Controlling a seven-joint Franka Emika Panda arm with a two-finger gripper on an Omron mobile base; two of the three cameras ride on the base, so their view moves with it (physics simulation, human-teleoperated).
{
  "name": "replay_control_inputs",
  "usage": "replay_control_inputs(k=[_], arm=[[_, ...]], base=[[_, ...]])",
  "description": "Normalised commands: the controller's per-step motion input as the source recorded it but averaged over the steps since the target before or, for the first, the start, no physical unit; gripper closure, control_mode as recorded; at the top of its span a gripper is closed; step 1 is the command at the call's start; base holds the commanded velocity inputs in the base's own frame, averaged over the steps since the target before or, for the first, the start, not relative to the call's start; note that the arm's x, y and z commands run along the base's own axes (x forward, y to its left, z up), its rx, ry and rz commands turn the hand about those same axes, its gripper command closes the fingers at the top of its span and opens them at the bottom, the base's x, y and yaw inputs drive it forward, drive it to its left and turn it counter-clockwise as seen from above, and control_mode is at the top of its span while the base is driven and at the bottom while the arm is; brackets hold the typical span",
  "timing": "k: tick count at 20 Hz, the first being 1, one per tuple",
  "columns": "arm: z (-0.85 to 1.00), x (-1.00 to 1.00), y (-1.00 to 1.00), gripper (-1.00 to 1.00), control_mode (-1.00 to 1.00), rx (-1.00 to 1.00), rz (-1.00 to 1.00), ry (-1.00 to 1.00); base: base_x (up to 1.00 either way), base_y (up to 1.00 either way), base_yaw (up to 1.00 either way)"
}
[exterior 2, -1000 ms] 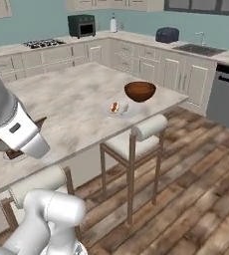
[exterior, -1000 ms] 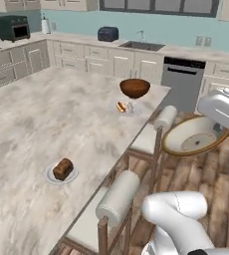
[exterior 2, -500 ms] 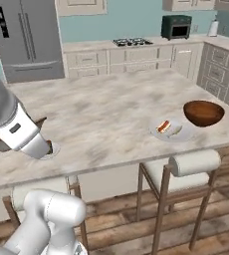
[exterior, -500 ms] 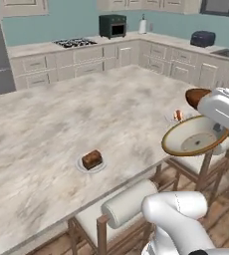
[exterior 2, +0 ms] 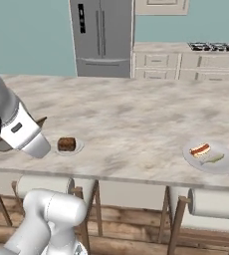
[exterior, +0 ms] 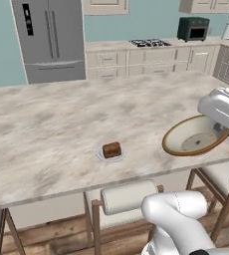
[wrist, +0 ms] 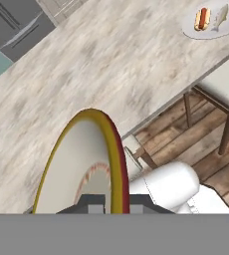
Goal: Take the smaller bowl and place it next to the appetizer plate on the dining counter , and place the larger bowl next to the plate with cooked food.
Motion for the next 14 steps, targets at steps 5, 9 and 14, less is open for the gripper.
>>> replay_control_inputs(k=[5,9,14], arm=[[-0.06,0.11,0.0,1.0,-1.0,0.0,0.0,0.0],[-0.37,0.49,-0.01,1.0,-1.0,-0.04,-0.01,-0.02],[-0.47,0.47,-0.03,1.0,-1.0,-0.04,-0.03,-0.01]], base=[[0.63,0.01,0.35],[0.0,0.0,0.0],[0.0,0.0,0.0]])
